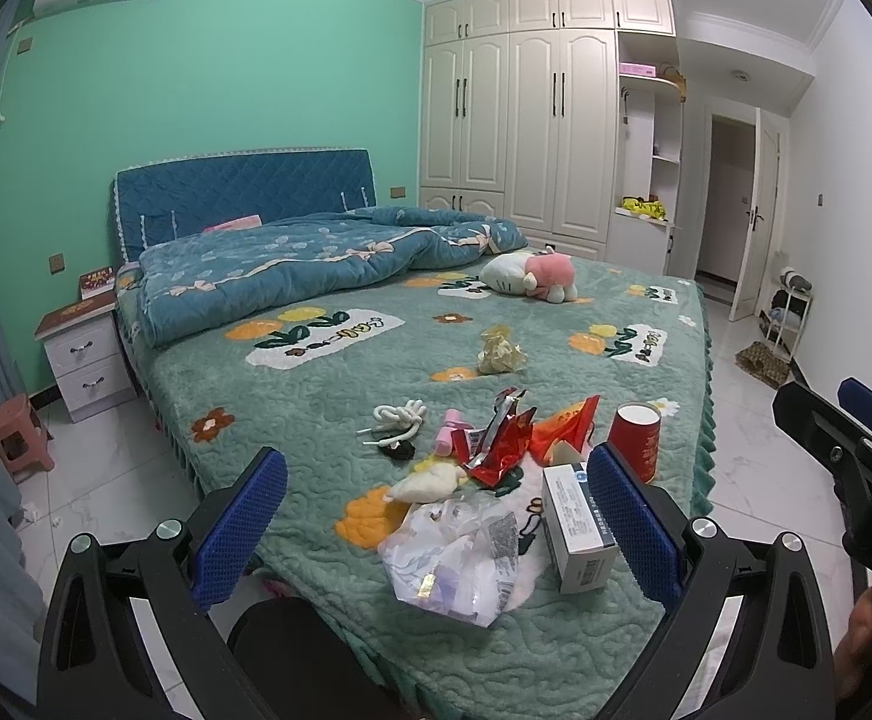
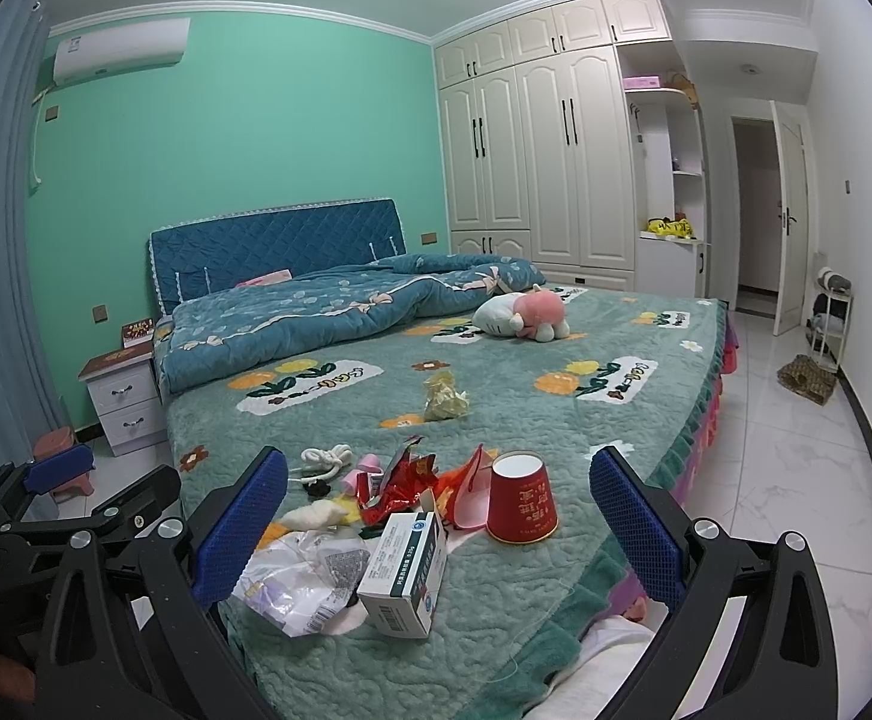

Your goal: Collect trash

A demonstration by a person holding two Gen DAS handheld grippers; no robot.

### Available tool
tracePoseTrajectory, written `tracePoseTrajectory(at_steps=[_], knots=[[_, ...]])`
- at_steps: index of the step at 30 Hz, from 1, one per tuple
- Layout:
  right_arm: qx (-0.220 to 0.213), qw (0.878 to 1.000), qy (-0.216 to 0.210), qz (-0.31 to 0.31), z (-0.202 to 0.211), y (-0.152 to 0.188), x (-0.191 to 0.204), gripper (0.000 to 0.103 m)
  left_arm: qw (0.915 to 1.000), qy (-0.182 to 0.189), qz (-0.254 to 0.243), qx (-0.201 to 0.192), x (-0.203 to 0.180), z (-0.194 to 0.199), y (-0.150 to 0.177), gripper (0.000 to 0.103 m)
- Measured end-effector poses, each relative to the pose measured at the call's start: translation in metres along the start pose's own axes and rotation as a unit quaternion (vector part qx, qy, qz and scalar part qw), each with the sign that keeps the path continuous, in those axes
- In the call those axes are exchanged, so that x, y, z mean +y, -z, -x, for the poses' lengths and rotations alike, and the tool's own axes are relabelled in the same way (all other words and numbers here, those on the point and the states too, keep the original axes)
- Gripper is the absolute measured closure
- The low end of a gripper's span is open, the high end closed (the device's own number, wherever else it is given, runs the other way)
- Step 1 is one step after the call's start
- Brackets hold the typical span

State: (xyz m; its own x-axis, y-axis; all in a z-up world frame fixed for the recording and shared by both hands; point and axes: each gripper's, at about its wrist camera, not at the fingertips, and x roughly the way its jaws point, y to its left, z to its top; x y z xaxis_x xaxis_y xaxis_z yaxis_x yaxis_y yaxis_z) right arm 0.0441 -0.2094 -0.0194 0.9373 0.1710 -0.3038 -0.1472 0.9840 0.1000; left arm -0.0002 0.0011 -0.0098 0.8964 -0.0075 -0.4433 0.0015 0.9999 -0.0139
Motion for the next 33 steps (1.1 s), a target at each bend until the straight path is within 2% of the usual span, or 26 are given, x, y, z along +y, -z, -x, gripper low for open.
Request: tracePoseTrajectory(at_steps=[33], knots=[[-0.003,1.0,0.001,0.001,0.0017,-0.0003,0.0006,0.005,1.0,0.0,0.0,0.002,-0.0013,-0.0017,0.0024,0.004]])
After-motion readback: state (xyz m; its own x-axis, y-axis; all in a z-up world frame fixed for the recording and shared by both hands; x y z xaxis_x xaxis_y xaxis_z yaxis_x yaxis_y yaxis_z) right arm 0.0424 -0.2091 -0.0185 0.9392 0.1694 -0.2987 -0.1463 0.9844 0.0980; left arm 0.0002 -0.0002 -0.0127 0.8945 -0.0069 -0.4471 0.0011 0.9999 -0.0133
